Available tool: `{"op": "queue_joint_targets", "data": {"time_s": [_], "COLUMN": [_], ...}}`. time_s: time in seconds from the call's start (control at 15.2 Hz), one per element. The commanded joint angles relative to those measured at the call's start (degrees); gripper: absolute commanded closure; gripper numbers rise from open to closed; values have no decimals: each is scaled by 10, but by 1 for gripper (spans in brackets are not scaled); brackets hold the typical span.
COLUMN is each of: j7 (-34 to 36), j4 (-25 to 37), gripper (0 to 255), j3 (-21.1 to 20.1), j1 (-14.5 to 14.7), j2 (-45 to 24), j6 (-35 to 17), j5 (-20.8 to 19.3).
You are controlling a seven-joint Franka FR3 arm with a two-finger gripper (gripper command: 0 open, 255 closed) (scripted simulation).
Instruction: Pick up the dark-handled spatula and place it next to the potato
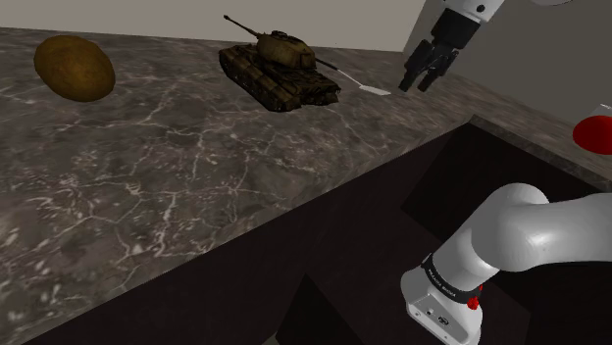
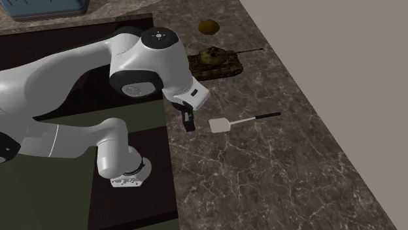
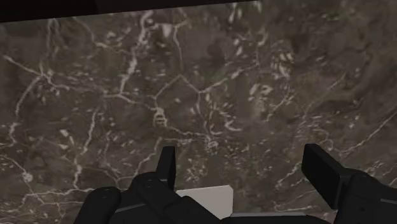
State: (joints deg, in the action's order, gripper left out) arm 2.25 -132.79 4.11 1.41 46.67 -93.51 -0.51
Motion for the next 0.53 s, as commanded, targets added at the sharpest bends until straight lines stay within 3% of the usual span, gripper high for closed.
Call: {"op": "queue_joint_targets", "data": {"time_s": [0.0, 0.46], "j7": [0, -24], "j4": [0, 122], "gripper": [0, 0], "j3": [0, 14], "j1": [0, 8], "j2": [0, -173], "j6": [0, -36], "j5": [0, -6]}}
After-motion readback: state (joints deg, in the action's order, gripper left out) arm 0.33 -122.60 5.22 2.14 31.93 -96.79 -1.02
